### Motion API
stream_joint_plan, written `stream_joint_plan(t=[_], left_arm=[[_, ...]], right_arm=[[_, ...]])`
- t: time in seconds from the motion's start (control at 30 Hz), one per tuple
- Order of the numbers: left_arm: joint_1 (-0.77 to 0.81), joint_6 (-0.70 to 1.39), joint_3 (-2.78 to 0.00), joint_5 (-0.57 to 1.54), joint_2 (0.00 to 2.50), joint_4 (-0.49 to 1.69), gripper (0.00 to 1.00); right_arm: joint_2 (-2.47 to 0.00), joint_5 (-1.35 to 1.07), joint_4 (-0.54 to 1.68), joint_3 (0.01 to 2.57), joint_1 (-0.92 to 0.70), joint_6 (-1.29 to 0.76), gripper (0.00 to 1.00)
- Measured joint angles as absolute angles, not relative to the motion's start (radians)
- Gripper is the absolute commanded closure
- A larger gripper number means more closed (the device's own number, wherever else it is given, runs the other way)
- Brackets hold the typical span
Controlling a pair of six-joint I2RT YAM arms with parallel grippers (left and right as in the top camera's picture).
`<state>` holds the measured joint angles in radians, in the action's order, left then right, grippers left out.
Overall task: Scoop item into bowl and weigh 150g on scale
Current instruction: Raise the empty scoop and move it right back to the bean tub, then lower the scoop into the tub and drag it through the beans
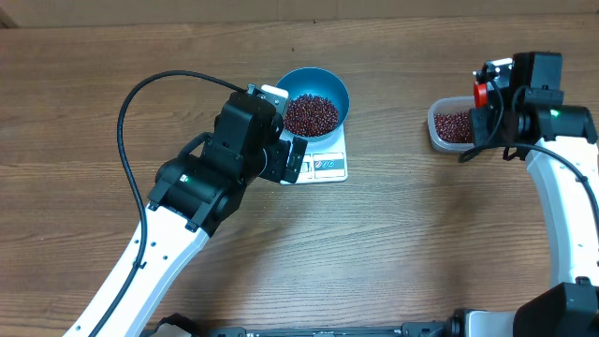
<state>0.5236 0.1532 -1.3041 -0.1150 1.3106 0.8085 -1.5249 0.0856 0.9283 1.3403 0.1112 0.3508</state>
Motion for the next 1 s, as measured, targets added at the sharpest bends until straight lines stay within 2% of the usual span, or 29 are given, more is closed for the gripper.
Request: stream_joint_plan(t=[0.57,1.0], left_arm=[[0.524,0.153,-1.304,-0.115,1.311,0.808,0.00],[0.524,0.153,-1.304,-0.115,1.311,0.809,0.00]], right_arm=[[-1.585,0.085,0.862,1.191,0.116,0.347,0.96],[-1.588,0.067,0.765,1.117,0.208,0.348,0.96]])
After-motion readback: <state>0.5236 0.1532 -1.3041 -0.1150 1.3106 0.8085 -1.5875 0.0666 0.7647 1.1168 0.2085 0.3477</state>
